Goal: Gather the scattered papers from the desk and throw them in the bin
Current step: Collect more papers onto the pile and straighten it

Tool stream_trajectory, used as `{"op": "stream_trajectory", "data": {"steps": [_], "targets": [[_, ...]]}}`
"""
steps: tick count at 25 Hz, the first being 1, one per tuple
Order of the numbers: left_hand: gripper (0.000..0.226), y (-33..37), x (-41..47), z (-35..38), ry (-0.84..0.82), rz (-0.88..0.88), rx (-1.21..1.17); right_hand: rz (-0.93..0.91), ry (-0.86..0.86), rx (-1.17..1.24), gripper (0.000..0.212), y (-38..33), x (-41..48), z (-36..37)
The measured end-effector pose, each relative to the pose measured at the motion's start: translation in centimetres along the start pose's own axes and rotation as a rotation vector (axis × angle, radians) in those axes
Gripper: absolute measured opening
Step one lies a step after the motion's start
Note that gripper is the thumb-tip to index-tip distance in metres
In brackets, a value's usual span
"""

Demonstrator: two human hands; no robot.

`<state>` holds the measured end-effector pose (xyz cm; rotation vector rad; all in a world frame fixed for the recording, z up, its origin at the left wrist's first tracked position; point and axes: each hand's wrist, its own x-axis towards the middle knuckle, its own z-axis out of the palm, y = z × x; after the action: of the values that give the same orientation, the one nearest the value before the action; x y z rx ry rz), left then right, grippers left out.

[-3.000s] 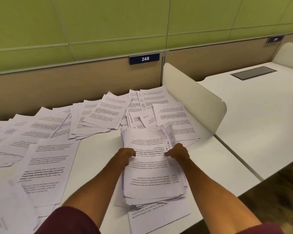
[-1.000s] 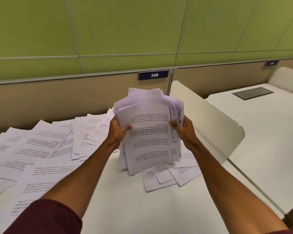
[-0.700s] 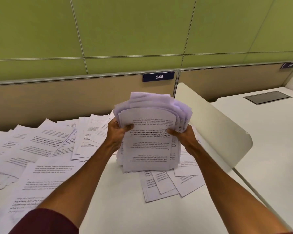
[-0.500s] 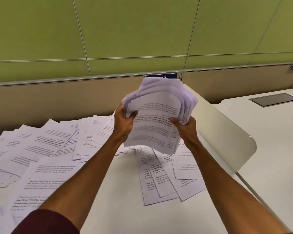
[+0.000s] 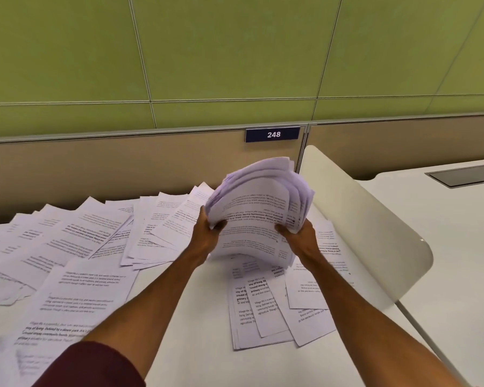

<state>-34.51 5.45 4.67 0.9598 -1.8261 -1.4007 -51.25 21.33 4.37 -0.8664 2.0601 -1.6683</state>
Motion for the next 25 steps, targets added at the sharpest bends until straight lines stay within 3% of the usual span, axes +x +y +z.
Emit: {"op": "stream_trajectory", "data": {"steps": [4,8,13,16,18,22,25], "targets": [[0.047,2.2,1.3,0.5,0.025,-0.01,-0.063,-0.035,-0.023,0.057,0.049,-1.3,1.8,-1.7],[0.04,1.0,2.0,2.8,-0.135,-0.394,-0.261,0.194,-0.103,-0.122,0.06,1.2,3.1,-3.8],[0.041,-5.1,0.7,6.5,-0.13,-0.664,0.066,0.382,-0.31,-0.337,0.058,6.6,1.9,-5.1],[0.048,-7.8,-0.4,5.6,0.06,-0.729,0.228,0.522,-0.031,-0.729,0.075,9.2,1.1,-8.0],[0.055,-8.3,-0.8,5.1,0.158,-0.722,0.318,0.644,0.028,-0.903,0.088,10.0,0.3,-9.4],[0.073,-6.9,-1.1,7.8,0.124,-0.722,0.363,0.649,0.029,-0.855,0.09,10.4,0.5,-9.0],[0.067,-6.3,-1.1,9.9,0.081,-0.717,0.296,0.629,0.036,-0.708,0.08,10.5,1.1,-8.0]]}}
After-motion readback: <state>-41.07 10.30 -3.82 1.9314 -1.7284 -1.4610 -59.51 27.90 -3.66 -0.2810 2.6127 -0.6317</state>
